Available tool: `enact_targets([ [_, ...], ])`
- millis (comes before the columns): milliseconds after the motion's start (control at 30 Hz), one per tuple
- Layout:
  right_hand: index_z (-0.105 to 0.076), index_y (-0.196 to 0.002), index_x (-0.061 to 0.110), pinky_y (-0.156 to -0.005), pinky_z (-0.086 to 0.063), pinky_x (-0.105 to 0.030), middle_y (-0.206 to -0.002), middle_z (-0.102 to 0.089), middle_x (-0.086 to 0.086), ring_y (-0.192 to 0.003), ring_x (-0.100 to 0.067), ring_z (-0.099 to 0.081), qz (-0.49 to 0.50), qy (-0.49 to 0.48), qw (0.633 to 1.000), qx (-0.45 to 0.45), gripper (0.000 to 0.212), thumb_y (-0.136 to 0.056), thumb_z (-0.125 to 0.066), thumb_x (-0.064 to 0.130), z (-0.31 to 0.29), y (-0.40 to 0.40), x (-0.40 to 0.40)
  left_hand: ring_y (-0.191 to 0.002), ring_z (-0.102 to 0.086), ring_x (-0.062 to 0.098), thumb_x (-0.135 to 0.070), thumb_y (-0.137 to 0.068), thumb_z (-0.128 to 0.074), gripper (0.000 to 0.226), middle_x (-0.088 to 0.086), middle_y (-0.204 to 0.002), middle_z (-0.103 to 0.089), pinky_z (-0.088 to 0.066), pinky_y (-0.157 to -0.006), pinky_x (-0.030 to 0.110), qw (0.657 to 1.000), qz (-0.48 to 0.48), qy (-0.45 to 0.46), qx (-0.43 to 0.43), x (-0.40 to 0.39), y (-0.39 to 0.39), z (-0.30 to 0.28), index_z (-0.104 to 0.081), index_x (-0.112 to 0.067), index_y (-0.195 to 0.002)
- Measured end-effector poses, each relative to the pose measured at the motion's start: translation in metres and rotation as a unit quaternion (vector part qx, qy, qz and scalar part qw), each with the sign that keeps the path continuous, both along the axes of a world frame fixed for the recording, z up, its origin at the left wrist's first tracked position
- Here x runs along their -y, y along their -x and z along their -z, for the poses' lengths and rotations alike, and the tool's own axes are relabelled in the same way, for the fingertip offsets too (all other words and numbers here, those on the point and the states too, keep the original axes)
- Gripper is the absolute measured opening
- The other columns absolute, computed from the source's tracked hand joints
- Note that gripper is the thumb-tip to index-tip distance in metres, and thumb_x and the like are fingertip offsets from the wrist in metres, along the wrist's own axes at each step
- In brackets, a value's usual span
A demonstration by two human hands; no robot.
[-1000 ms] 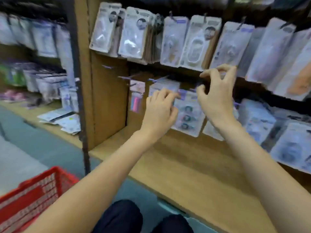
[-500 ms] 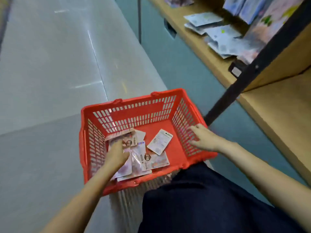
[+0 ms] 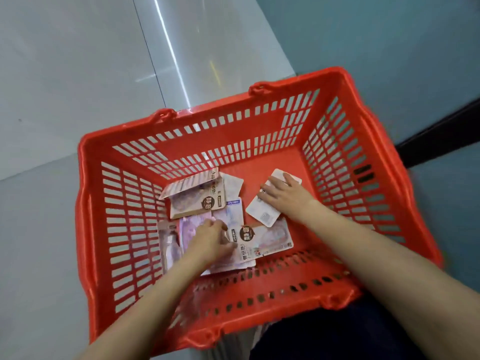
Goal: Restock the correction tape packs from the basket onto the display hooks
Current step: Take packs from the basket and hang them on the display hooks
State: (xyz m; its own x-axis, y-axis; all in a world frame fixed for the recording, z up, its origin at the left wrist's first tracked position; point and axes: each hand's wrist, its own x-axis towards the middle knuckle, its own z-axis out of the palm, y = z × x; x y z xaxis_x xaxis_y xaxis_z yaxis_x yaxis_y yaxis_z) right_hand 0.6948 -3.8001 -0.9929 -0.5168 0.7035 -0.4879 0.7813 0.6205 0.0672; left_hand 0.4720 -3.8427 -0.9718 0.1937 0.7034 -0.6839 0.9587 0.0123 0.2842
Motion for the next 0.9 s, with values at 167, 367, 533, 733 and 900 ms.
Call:
enact_targets([
  [167,-0.056,-0.114,0.008,-0.076,-0.045,-0.032,-0.108,-0.062,-0.008,-0.098,-0.028,-0.058,0.220,0.140,0.946,-0.190,0.025,-0.090,-0.051,0.014,-0.021,0.003,-0.018,-0.107,-0.050,0.028,-0.030,-0.084,-0.064,0.024,0.012,-0.107,-0.057,-0.043,-0.086,0.033,1.000,-0.012,0.002,-0.006,0.004,-0.028,0.008,-0.063,-0.012,-0.100],
  [367,-0.060,-0.109,0.005,-0.056,-0.053,-0.017,-0.085,-0.066,-0.001,-0.062,-0.006,-0.066,0.500,0.293,0.655,-0.485,0.025,-0.085,-0.066,0.006,-0.100,-0.027,-0.005,-0.055,-0.058,0.007,-0.011,-0.091,-0.057,0.008,0.005,-0.075,-0.060,-0.051,-0.050,0.021,0.900,-0.294,-0.012,0.322,-0.026,-0.025,-0.066,-0.055,-0.005,-0.087],
  [533,-0.062,-0.104,0.005,-0.059,-0.054,-0.029,-0.083,-0.068,-0.011,-0.063,-0.019,-0.064,0.542,0.227,0.547,-0.596,0.020,-0.086,-0.060,0.015,-0.218,-0.049,0.025,-0.065,-0.065,0.008,-0.017,-0.087,-0.062,0.004,-0.002,-0.076,-0.068,-0.055,-0.059,0.024,0.870,-0.235,-0.120,0.417,-0.064,-0.030,-0.180,-0.061,-0.017,-0.084],
  [733,-0.065,-0.098,0.006,-0.046,-0.047,-0.019,-0.073,-0.066,-0.006,-0.051,-0.009,-0.059,0.516,0.087,0.588,-0.617,0.033,-0.077,-0.061,0.031,-0.389,-0.059,0.101,-0.050,-0.055,-0.005,-0.020,-0.091,-0.058,0.014,-0.004,-0.068,-0.061,-0.044,-0.056,0.013,0.848,-0.096,-0.162,0.495,-0.052,-0.072,-0.340,-0.061,-0.019,-0.077],
  [900,-0.062,-0.105,0.014,-0.045,-0.048,-0.018,-0.084,-0.069,-0.009,-0.055,-0.010,-0.062,0.509,0.029,0.610,-0.607,0.026,-0.080,-0.070,0.014,-0.513,-0.090,0.197,-0.051,-0.053,0.004,-0.027,-0.090,-0.059,0.019,-0.009,-0.057,-0.060,-0.041,-0.052,0.020,0.842,0.020,-0.129,0.524,-0.010,-0.119,-0.449,-0.064,-0.015,-0.076],
])
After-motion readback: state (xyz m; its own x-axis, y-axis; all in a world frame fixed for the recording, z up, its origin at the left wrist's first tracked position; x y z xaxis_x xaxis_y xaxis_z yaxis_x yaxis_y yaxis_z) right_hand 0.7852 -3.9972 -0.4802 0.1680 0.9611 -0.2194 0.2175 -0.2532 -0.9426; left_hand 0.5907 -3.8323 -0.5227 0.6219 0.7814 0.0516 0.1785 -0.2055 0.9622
